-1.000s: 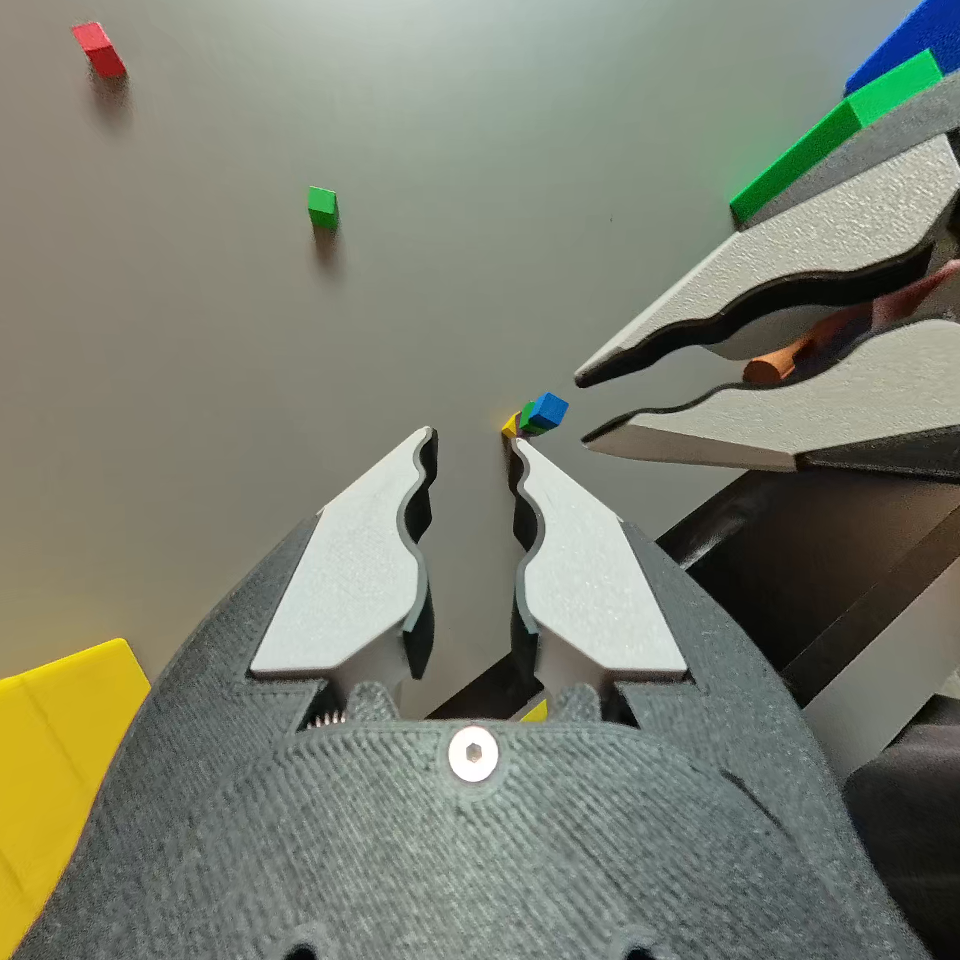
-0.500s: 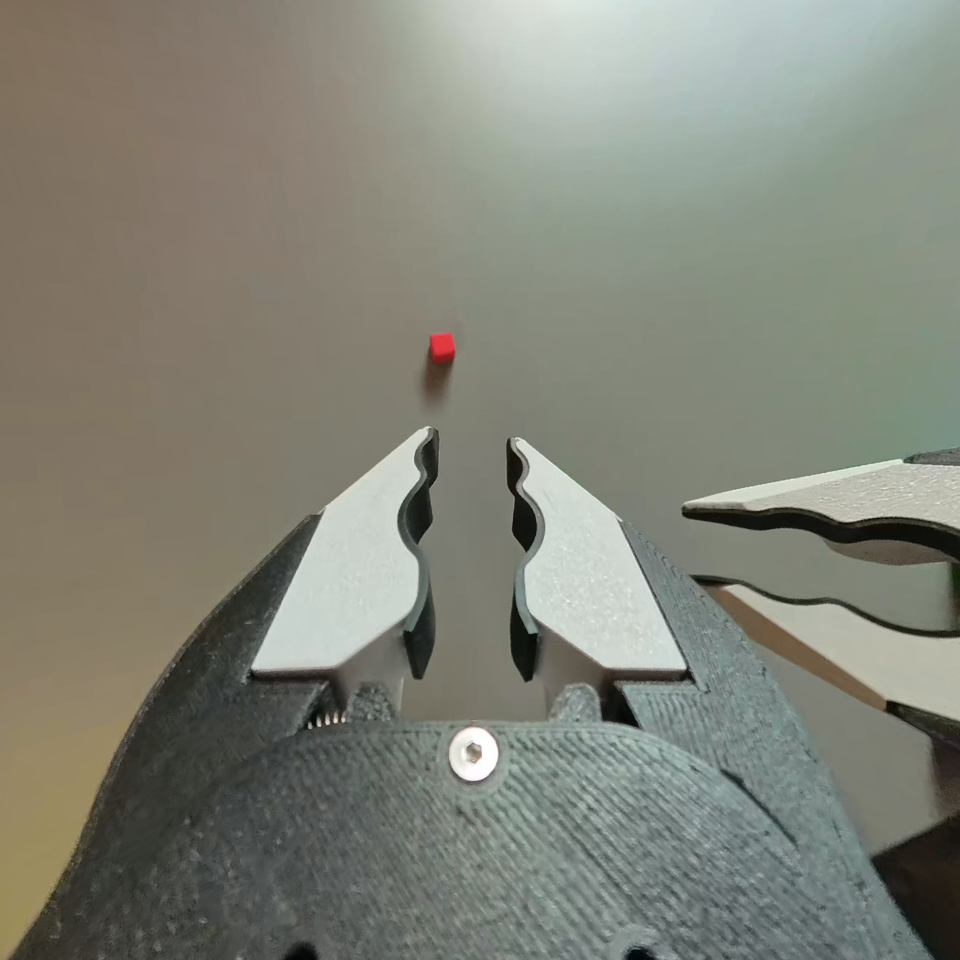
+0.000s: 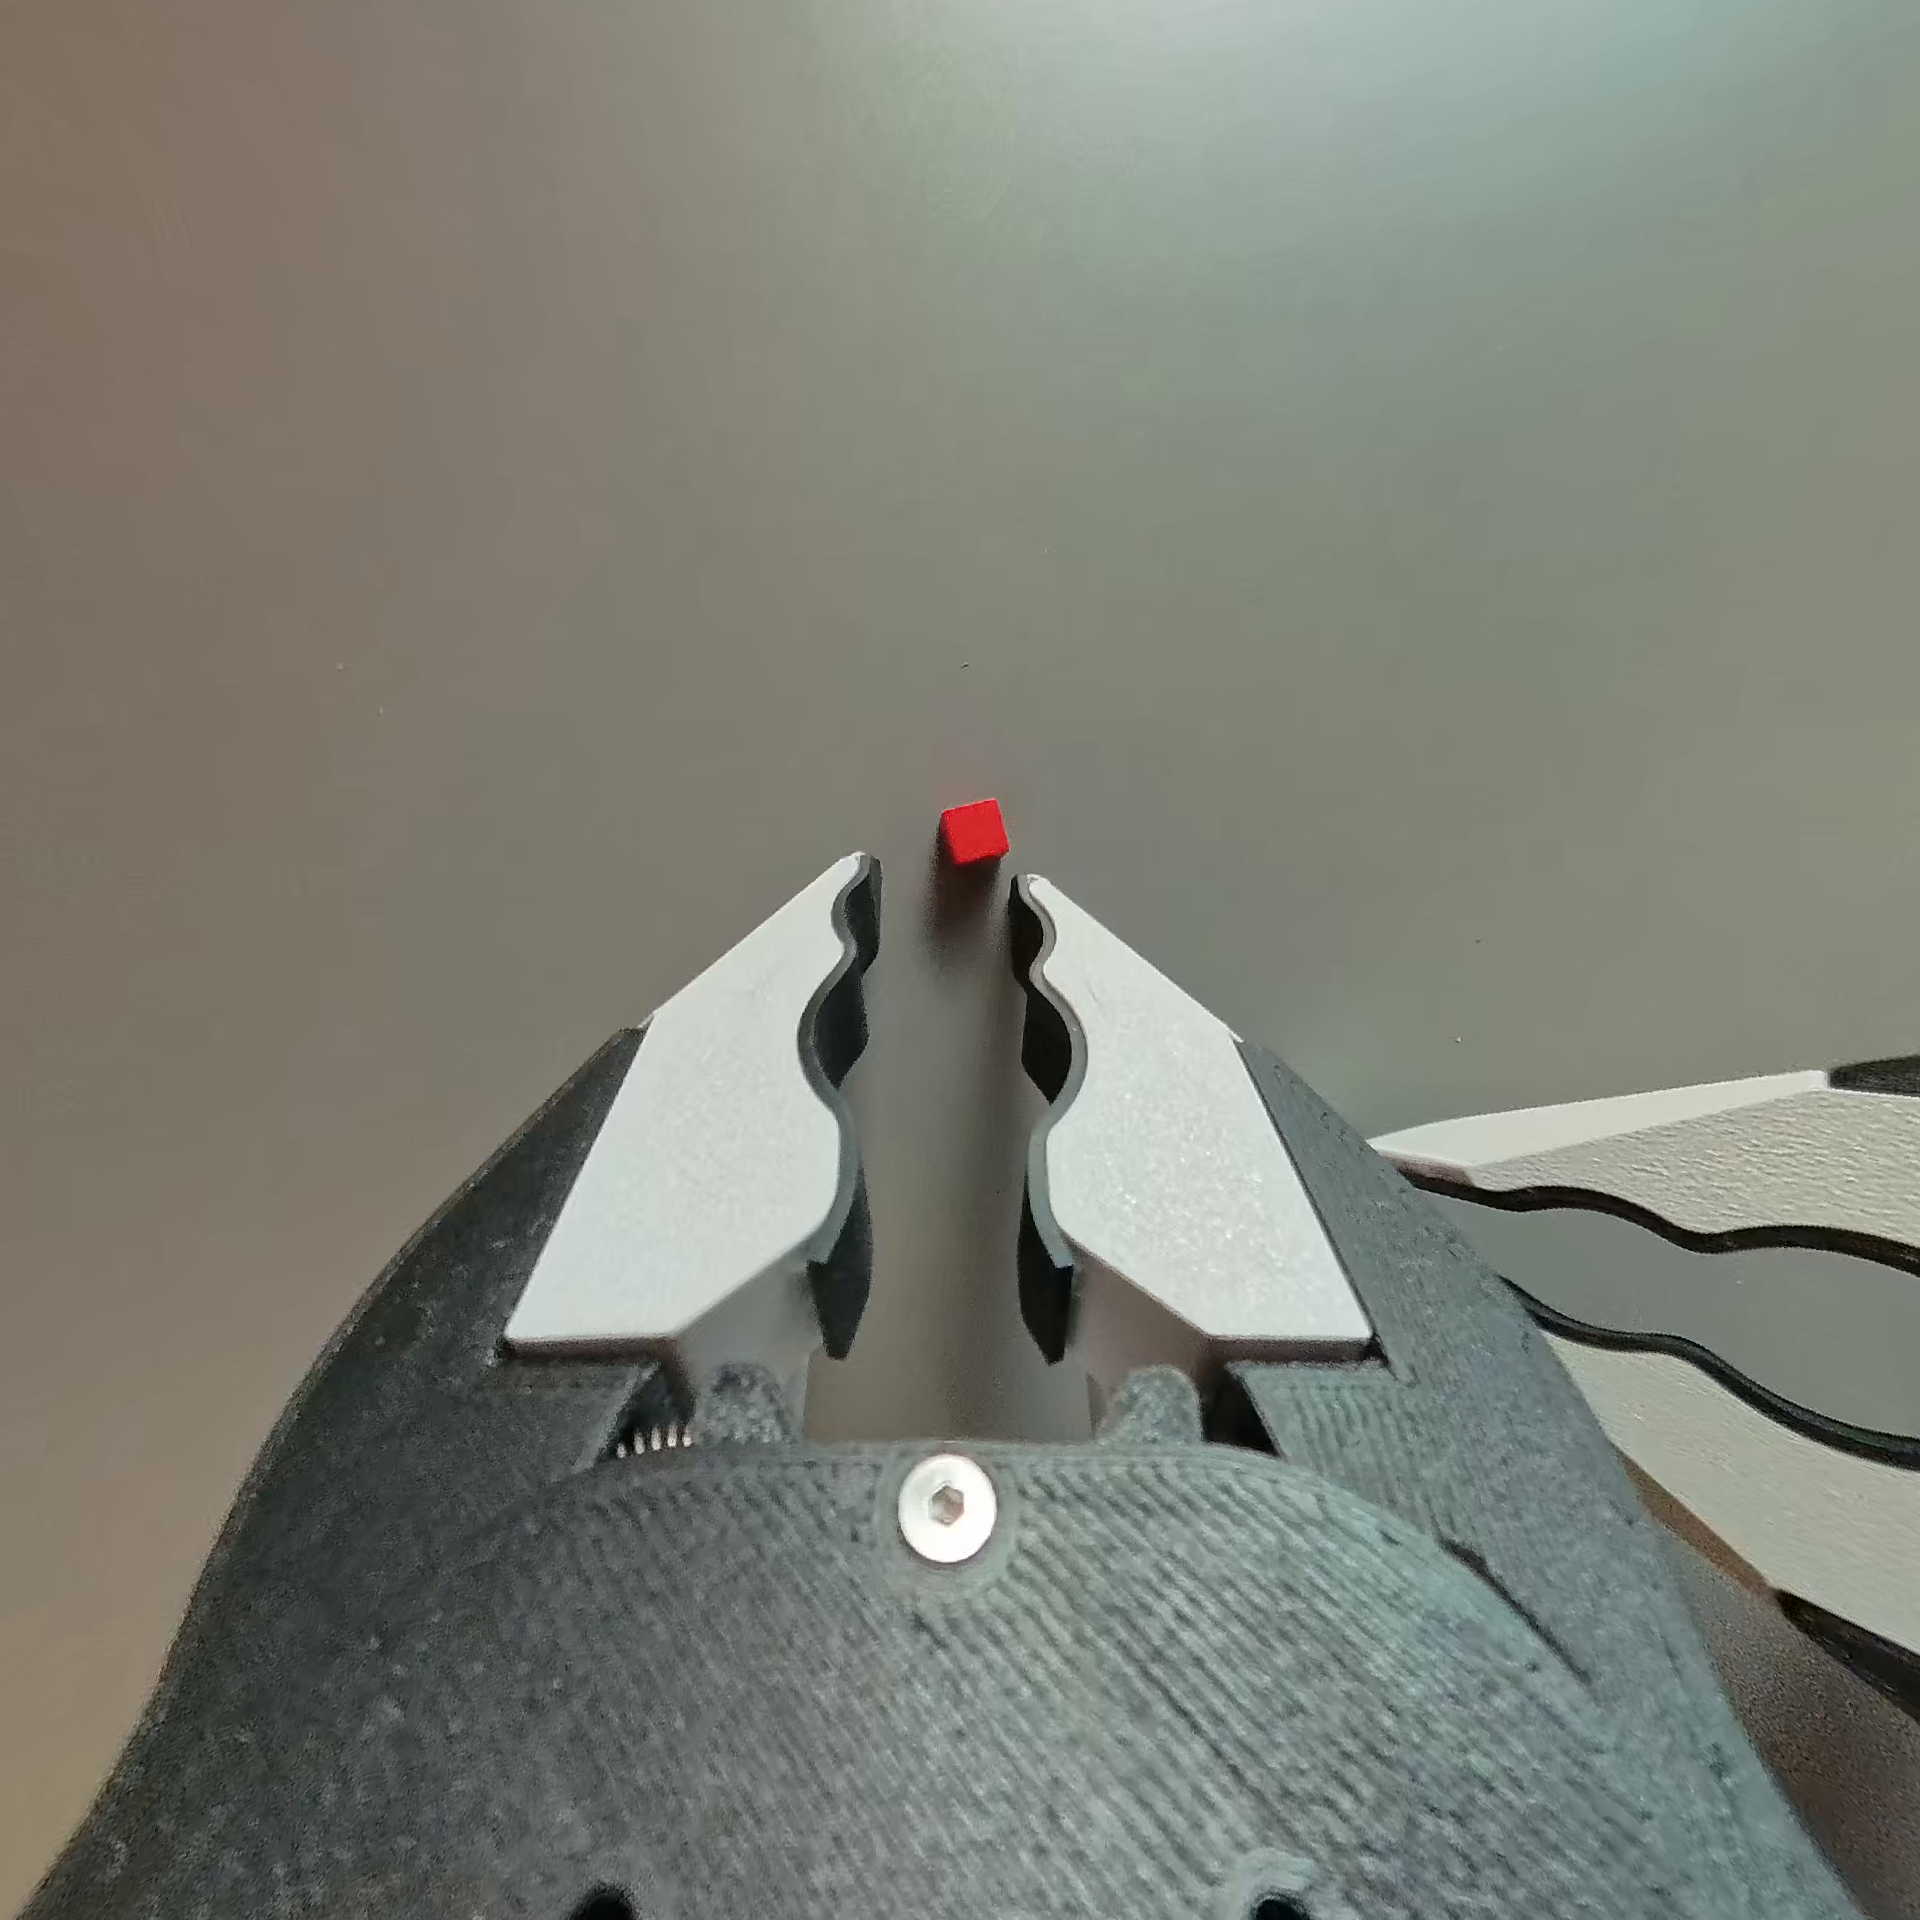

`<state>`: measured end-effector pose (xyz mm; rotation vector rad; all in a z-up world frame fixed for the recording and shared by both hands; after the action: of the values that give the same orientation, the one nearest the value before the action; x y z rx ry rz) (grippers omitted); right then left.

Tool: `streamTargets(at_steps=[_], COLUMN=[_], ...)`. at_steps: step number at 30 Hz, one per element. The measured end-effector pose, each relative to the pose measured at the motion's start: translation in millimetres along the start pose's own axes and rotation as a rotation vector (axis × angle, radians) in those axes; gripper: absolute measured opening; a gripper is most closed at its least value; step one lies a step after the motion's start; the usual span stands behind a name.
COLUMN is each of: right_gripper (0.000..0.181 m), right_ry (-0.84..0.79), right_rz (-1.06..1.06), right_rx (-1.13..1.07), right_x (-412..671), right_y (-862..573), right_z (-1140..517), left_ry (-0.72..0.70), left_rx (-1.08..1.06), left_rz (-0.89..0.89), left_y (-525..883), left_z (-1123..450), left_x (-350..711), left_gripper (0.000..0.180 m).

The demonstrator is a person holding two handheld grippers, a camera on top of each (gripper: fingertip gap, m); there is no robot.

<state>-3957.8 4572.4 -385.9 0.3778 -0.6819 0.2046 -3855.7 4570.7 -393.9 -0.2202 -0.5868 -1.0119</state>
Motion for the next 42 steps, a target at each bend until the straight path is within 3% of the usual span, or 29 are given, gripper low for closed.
streamTargets(at_steps=[9,21,42], right_gripper=[0.009,0.009,0.009], right_ry=[-0.125,-0.114,-0.172], right_rz=[-0.081,-0.196,-0.191], right_rx=[-0.051,-0.034,-0.041], right_x=[-16.0,-65.5,-53.6], right_y=[32.7,96.6,111.1], right_z=[68.8,98.9,99.9], left_ry=[-0.031,-0.078,-0.047], left_rx=[0.005,-0.021,-0.026], left_rz=[-0.020,-0.046,-0.025], left_y=[-2.2,-11.9,-6.7], left_z=[0.5,29.6,67.8], left_x=[5.2,-5.4,-44.9], left_gripper=[0.000,0.000,0.000])
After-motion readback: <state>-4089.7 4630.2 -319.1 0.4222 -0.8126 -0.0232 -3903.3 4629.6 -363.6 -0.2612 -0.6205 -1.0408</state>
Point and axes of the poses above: each gripper's, where its closed fingertips meet, z back along the fingers, x out of its top, y = z × x across the jaws, the point moved 4 cm from there along z, back along the fingers, and after that the axes turned 13 degrees about x, right-handed, at the moved point
